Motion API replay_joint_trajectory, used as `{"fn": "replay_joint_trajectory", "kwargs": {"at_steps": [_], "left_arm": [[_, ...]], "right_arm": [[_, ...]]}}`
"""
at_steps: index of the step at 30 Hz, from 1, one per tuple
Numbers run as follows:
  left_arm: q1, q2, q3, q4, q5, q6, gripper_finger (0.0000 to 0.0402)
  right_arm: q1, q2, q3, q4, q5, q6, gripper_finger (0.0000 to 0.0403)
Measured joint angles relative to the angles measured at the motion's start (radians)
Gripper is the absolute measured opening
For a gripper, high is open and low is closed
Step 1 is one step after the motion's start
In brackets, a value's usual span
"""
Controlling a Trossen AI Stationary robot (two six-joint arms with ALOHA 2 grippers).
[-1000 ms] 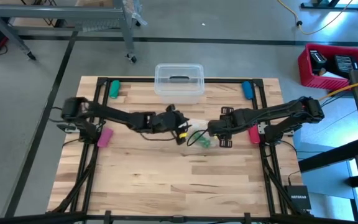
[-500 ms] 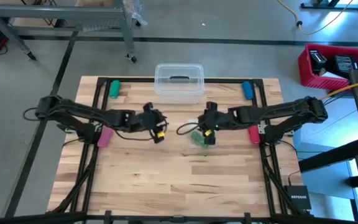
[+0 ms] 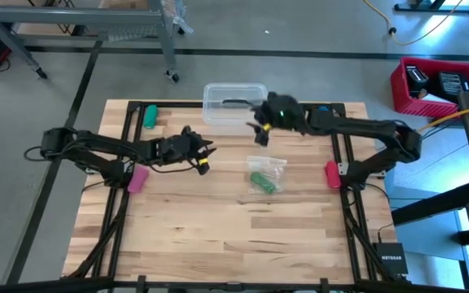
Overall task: Roll bandage
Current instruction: Open the transparent bin
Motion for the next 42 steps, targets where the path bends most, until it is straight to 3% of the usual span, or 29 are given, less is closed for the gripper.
{"fn": "replay_joint_trajectory", "kwargs": {"at_steps": [6,16,26,29,38,42], "left_arm": [[0.0,0.001,-0.026,0.019,-0.001,0.003,0.0127],[0.0,0.001,-0.026,0.012,-0.004,0.056,0.0127],[0.0,0.002,-0.026,-0.011,-0.005,0.073,0.0127],[0.0,0.002,-0.026,-0.012,-0.005,0.073,0.0127],[-0.001,0.002,-0.026,-0.015,-0.005,0.071,0.0127],[-0.003,0.002,-0.026,-0.015,-0.005,0.071,0.0127]], "right_arm": [[-0.167,0.151,0.151,-0.034,-0.121,-0.083,0.0238],[-0.268,0.423,0.511,-0.265,-0.301,-0.145,0.0238],[-0.269,0.494,0.532,-0.28,-0.312,-0.202,0.0231],[-0.269,0.491,0.533,-0.271,-0.312,-0.202,0.0201],[-0.269,0.492,0.514,-0.236,-0.307,-0.205,0.0062],[-0.268,0.492,0.514,-0.232,-0.312,-0.206,0.0039]]}}
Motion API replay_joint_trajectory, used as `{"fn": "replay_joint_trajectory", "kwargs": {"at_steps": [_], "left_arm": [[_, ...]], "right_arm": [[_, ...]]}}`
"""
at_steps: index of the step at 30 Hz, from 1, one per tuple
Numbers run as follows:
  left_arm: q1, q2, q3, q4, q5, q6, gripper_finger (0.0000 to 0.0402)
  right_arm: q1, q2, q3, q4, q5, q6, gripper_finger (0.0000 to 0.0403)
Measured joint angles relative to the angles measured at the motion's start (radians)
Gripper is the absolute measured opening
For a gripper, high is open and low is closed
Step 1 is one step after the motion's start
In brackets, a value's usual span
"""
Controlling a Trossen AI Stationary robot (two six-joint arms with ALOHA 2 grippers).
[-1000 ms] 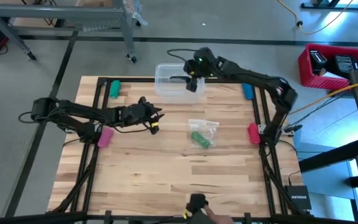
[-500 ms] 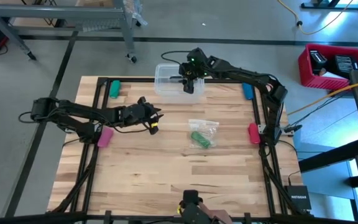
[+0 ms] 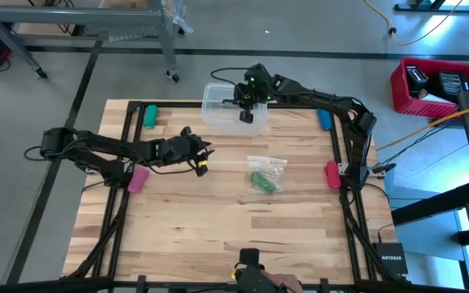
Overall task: Roll bandage
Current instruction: Open the transparent bin
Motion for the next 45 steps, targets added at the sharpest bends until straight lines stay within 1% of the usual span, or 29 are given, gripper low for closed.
{"fn": "replay_joint_trajectory", "kwargs": {"at_steps": [4,9,13,19,23,26,31,35,39,43,45], "left_arm": [[0.0,0.0,0.0,-0.002,0.0,0.0,0.0127],[0.0,0.0,0.0,-0.017,0.0,0.0,0.0127],[0.0,0.0,0.0,-0.024,0.0,-0.012,0.0127],[-0.011,0.0,0.0,-0.028,0.0,-0.023,0.0127],[-0.018,0.0,0.0,-0.027,0.0,-0.026,0.0127],[-0.022,0.0,0.0,-0.029,0.0,-0.026,0.0127],[-0.022,0.0,0.0,-0.029,0.0,-0.024,0.0127],[-0.022,0.0,0.0,-0.03,0.0,-0.026,0.0127],[-0.022,0.0,0.0,-0.03,0.0,-0.025,0.0127],[-0.022,0.0,0.0,-0.032,0.0,-0.026,0.0127],[-0.022,0.0,0.0,-0.036,0.0,-0.026,0.0127]], "right_arm": [[0.0,0.0,0.0,0.001,0.007,0.0,0.0039],[0.016,-0.02,0.0,-0.001,0.068,-0.006,0.0054],[0.028,-0.057,0.0,-0.002,0.082,-0.024,0.004],[0.047,-0.103,0.0,-0.026,0.098,-0.025,0.0046],[0.057,-0.149,0.0,-0.07,0.154,-0.029,0.0053],[0.073,-0.209,0.0,-0.148,0.203,-0.039,0.0042],[0.117,-0.334,0.001,-0.324,0.36,-0.024,0.0041],[0.14,-0.416,0.001,-0.479,0.46,0.081,0.0051],[0.165,-0.463,0.002,-0.638,0.508,0.199,0.0043],[0.191,-0.479,0.002,-0.833,0.55,0.331,0.0042],[0.209,-0.492,0.001,-0.893,0.587,0.397,0.0043]]}}
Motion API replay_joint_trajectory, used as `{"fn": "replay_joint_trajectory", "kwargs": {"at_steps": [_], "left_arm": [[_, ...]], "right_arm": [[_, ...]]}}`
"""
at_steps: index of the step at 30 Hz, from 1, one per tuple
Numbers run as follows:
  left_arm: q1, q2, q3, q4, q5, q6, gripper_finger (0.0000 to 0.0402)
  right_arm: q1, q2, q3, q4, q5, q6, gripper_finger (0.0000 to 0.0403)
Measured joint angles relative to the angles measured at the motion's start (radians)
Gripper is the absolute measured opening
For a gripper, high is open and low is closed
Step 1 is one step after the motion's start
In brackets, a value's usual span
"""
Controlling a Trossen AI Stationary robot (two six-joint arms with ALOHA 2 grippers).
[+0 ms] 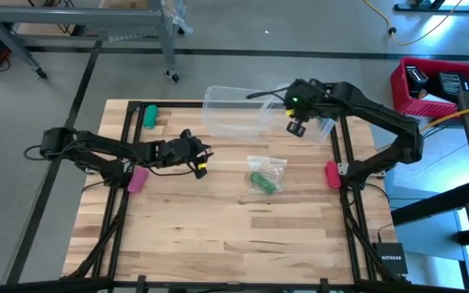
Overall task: Roll bandage
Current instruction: Open the transparent bin
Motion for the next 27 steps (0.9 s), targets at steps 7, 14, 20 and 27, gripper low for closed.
{"fn": "replay_joint_trajectory", "kwargs": {"at_steps": [7,14,20,27], "left_arm": [[0.0,0.0,0.0,-0.003,0.0,-0.002,0.0127],[0.0,0.0,0.0,-0.006,0.0,-0.019,0.0127],[0.0,0.0,0.0,0.001,0.0,0.0,0.0127],[0.0,0.0,0.0,0.0,0.0,0.0,0.0127]], "right_arm": [[0.043,-0.091,-0.016,-0.05,0.058,0.198,0.0042],[0.039,-0.169,-0.22,-0.045,0.102,0.392,0.0043],[0.039,-0.188,-0.441,0.096,0.084,0.462,0.0045],[0.038,-0.15,-0.634,0.381,0.048,0.475,0.0043]]}}
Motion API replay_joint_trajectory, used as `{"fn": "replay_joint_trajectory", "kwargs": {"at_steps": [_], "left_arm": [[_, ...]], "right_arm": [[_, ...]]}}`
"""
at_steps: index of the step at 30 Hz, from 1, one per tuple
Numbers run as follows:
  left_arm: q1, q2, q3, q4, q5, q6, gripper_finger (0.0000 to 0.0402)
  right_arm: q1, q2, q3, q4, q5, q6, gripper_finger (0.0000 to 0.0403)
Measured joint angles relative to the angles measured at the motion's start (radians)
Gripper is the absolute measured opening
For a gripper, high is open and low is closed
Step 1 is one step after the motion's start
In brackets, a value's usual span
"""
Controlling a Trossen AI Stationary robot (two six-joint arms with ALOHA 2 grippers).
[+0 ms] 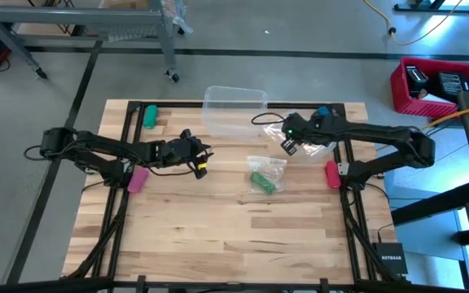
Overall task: Roll bandage
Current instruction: Open the transparent bin
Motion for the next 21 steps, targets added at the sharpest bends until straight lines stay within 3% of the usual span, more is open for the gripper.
{"fn": "replay_joint_trajectory", "kwargs": {"at_steps": [9,21], "left_arm": [[0.0,0.0,0.0,0.0,0.0,-0.006,0.0127],[0.0,0.0,0.001,0.0,0.009,-0.011,0.0127]], "right_arm": [[-0.035,0.096,-0.141,0.273,0.024,-0.008,0.0045],[-0.061,0.111,-0.211,0.45,0.042,-0.099,0.0085]]}}
